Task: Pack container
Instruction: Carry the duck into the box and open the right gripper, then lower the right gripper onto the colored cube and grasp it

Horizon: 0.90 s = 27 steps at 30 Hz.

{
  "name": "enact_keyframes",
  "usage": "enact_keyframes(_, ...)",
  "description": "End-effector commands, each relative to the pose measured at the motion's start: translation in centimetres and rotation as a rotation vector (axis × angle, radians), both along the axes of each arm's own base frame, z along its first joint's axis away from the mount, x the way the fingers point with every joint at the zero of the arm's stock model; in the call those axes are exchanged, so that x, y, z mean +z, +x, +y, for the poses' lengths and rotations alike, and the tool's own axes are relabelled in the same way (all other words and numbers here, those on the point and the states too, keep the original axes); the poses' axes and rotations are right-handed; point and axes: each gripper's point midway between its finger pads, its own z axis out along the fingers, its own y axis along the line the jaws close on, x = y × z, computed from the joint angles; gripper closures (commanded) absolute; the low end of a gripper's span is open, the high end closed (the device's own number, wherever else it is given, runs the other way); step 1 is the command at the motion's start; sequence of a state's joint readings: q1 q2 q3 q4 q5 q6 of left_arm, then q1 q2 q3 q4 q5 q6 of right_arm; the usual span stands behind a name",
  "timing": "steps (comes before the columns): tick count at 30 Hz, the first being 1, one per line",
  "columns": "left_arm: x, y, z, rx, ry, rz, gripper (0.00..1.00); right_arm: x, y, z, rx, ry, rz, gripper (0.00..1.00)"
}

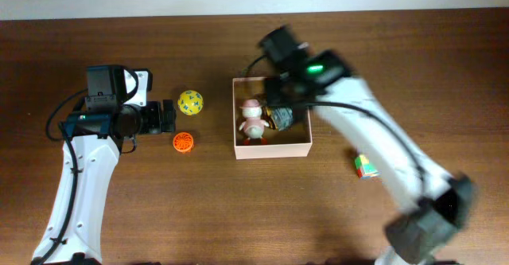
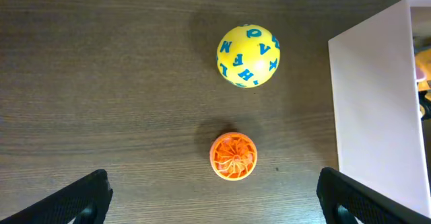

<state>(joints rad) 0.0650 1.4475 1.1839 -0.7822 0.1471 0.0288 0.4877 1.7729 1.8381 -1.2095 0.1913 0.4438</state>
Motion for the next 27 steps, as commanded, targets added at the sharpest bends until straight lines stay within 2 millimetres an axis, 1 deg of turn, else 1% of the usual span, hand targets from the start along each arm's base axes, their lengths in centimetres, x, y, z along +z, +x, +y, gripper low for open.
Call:
enact_keyframes(1, 0.6, 0.3, -0.1, 0.005, -0.016, -0.016, 0.01, 5.5, -0.8, -7.5, -0.142, -0.039, -0.109, 0.17)
enact_keyframes(3, 0.6, 0.3, -0.1, 0.005, -0.016, -0.016, 0.01, 6.1, -1.9, -11.3, -0.21, -0.058, -0.086, 0.11)
enact_keyframes(4, 0.6, 0.3, -0.1, 0.005, -0.016, -0.016, 0.01, 6.0, -2.4, -13.0, -0.24, -0.073, -0.064, 0.07)
enact_keyframes(5, 0.6, 0.3, -0.1, 0.005, -0.016, -0.016, 0.01, 5.7, -3.0, -14.7, -0.274, -0.083, -0.028, 0.06)
enact_keyframes(6, 0.6, 0.3, -0.1, 0.005, -0.016, -0.016, 0.01, 5.1, -3.5, -15.9, -0.292, -0.087, 0.008, 0.06)
enact_keyframes(8, 0.6, 0.3, -0.1, 0.005, -0.016, -0.016, 0.01, 3.3, -4.3, -17.1, -0.286, -0.078, 0.091, 0.05)
enact_keyframes(11, 0.6, 0.3, -0.1, 0.005, -0.017, -0.016, 0.01, -0.3, -5.3, -18.5, -0.304, -0.082, 0.199, 0.05)
enact_keyframes(13, 0.6, 0.3, -0.1, 0.005, -0.016, -0.016, 0.01, -2.8, -5.7, -19.0, -0.318, -0.085, 0.246, 0.05)
enact_keyframes(18, 0.6, 0.3, -0.1, 0.005, -0.017, -0.016, 0.01, -9.7, -8.0, -18.9, -0.297, -0.085, 0.374, 0.05)
enact_keyframes(20, 0.6, 0.3, -0.1, 0.005, -0.016, -0.016, 0.01, -11.8, -8.9, -18.9, -0.282, -0.093, 0.406, 0.05)
enact_keyframes(22, 0.6, 0.3, -0.1, 0.005, -0.016, -0.016, 0.01, -13.4, -9.4, -18.1, -0.259, -0.053, 0.427, 0.05)
enact_keyframes(24, 0.6, 0.3, -0.1, 0.005, -0.016, -0.016, 0.01, -14.5, -9.4, -16.9, -0.216, 0.012, 0.429, 0.05)
enact_keyframes(27, 0.6, 0.3, -0.1, 0.005, -0.016, -0.016, 0.01, -15.5, -9.5, -16.6, -0.213, 0.028, 0.428, 0.06)
